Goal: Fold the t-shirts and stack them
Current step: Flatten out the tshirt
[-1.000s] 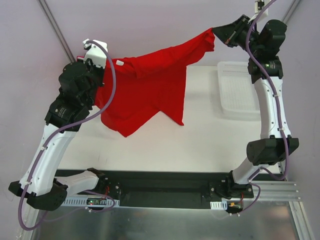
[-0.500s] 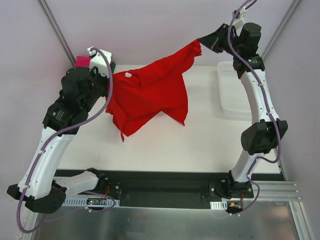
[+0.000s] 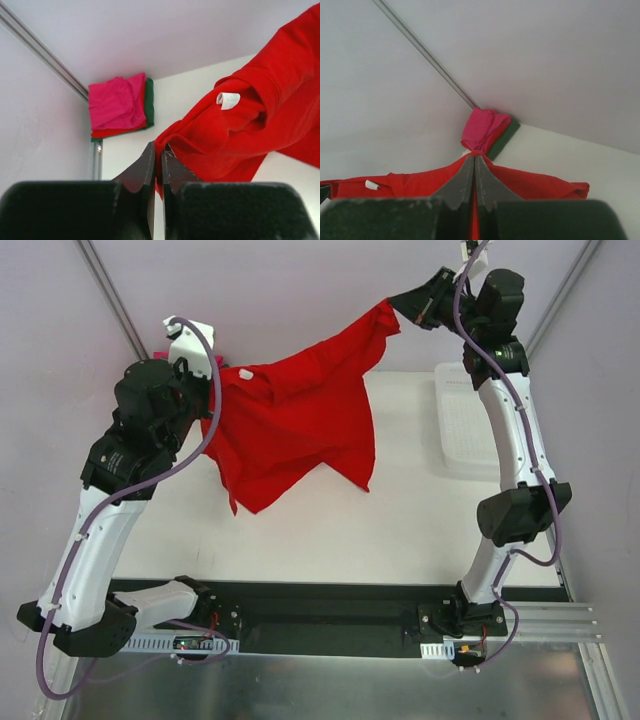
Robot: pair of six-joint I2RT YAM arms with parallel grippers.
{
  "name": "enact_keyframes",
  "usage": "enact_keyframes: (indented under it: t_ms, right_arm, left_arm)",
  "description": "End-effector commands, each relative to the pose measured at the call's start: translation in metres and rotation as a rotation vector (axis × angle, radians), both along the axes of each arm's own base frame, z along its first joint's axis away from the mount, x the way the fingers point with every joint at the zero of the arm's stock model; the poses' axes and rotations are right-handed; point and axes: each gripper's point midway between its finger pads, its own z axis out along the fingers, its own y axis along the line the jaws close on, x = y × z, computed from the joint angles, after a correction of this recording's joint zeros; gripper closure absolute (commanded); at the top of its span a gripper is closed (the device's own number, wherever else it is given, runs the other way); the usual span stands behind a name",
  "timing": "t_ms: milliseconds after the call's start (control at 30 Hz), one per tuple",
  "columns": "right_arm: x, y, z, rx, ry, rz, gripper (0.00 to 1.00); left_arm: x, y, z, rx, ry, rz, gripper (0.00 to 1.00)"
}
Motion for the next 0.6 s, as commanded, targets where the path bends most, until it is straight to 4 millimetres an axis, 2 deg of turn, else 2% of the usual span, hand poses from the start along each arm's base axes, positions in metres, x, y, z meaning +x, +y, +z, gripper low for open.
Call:
enact_keyframes:
  t_ms: [0, 67, 133, 167, 233, 267, 433, 500, 567]
  right_arm:
    - [-0.050, -0.006, 0.096, 0.045, -0.261, 0.013, 0.99]
    - [-0.069, -0.008, 0.122, 0.070, -0.344, 0.020, 0.99]
    - [-0.080, -0.009, 0.135, 0.099, -0.379, 0.027, 0.99]
    - [-0.091, -0.011, 0.151, 0.118, -0.439, 0.028, 0.99]
    - [-0.094, -0.014, 0.158, 0.147, -0.461, 0.023, 0.99]
    - [-0.096, -0.015, 0.165, 0.160, -0.485, 0.015, 0.99]
    - [-0.087, -0.019, 0.169, 0.208, -0.464, -0.012, 0.99]
    - [-0.088, -0.020, 0.169, 0.214, -0.448, -0.017, 0.99]
    - [-0.089, -0.020, 0.161, 0.194, -0.420, -0.011, 0.99]
  left_arm:
    - [-0.012, 0.030, 0.074, -0.020, -0.224, 0.099, 1.00]
    - [-0.017, 0.037, 0.094, -0.033, -0.299, 0.124, 1.00]
    - [-0.020, 0.046, 0.113, -0.032, -0.389, 0.166, 1.00]
    - [-0.023, 0.050, 0.121, -0.029, -0.424, 0.180, 1.00]
    - [-0.029, 0.063, 0.131, -0.007, -0.493, 0.232, 1.00]
    - [-0.036, 0.068, 0.147, -0.032, -0.561, 0.251, 1.00]
    - [-0.044, 0.080, 0.174, -0.004, -0.662, 0.305, 1.00]
    - [-0.040, 0.078, 0.175, 0.008, -0.654, 0.303, 1.00]
    - [-0.038, 0.073, 0.168, -0.004, -0.627, 0.274, 1.00]
